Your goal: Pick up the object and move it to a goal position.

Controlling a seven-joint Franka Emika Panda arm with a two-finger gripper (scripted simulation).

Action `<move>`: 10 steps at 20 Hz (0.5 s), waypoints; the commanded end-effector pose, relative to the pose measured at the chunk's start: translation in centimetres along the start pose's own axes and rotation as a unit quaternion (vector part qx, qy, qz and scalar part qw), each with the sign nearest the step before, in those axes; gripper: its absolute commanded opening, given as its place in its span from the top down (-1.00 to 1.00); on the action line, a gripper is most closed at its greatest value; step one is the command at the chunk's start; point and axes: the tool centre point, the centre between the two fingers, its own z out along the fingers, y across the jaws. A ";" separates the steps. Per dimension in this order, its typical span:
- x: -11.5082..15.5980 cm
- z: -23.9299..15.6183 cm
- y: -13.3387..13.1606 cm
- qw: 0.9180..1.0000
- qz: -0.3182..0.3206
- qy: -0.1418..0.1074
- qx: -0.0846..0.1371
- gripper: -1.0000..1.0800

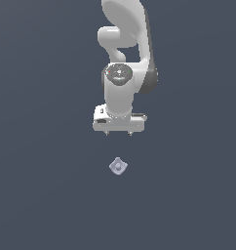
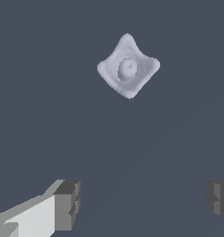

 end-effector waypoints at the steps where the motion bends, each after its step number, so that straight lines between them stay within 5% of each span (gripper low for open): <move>1: 0.0 0.0 0.0 1.000 0.000 0.000 0.000 -0.92; 10: -0.1 0.1 0.0 1.000 -0.006 0.003 -0.014 -0.92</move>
